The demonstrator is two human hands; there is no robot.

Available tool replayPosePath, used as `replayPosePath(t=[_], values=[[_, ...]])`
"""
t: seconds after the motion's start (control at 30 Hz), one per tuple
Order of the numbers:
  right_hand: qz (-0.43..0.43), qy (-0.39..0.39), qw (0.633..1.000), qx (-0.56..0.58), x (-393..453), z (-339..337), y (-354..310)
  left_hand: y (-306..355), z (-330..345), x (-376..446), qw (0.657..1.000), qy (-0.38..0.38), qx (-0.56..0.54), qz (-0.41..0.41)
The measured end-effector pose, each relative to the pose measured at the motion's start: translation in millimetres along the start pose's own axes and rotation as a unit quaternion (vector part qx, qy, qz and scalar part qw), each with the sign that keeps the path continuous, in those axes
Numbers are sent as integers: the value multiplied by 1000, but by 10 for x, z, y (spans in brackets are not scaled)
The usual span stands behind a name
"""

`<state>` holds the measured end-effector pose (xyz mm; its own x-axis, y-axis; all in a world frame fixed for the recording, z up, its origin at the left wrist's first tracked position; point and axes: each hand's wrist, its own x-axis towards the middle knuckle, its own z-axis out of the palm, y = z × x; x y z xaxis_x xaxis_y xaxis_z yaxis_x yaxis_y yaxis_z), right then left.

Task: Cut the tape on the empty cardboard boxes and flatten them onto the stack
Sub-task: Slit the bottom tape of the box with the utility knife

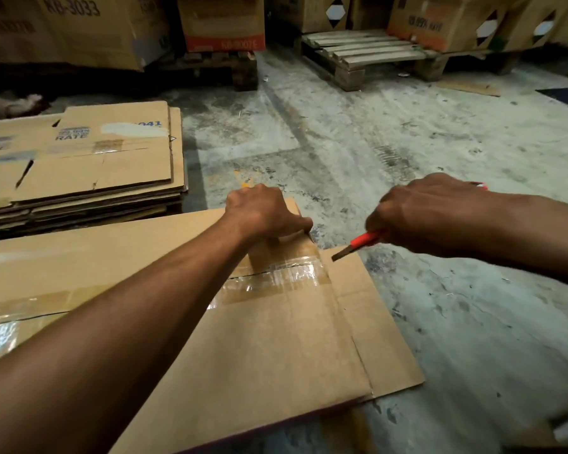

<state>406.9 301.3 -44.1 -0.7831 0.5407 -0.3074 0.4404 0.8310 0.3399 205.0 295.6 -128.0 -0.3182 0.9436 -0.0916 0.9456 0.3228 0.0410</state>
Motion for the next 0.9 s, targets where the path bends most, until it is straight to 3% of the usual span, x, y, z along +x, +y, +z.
replayPosePath(t=[0.1,0.2,0.27,0.33,0.4,0.53,0.7,0.9], values=[[74,-45,986,141,-155,71,147,-83,93,-7,1000,-1,-6,-6],[130,-66,937,318,-234,234,69,-231,88,-78,999,-18,-30,17],[181,-66,876,443,-269,339,-115,-392,77,-248,996,-5,-80,47],[234,-53,783,574,-312,381,-384,-605,81,-551,989,7,-129,65],[251,-40,723,643,-324,409,-677,-808,141,-933,992,1,-112,60],[251,20,799,546,-178,398,-1075,-1296,358,-1675,997,-16,-78,13],[245,66,833,492,122,346,-1158,-1719,507,-1869,996,-23,-83,3],[244,111,862,431,426,405,-1103,-1707,584,-1566,997,-4,-78,-17]])
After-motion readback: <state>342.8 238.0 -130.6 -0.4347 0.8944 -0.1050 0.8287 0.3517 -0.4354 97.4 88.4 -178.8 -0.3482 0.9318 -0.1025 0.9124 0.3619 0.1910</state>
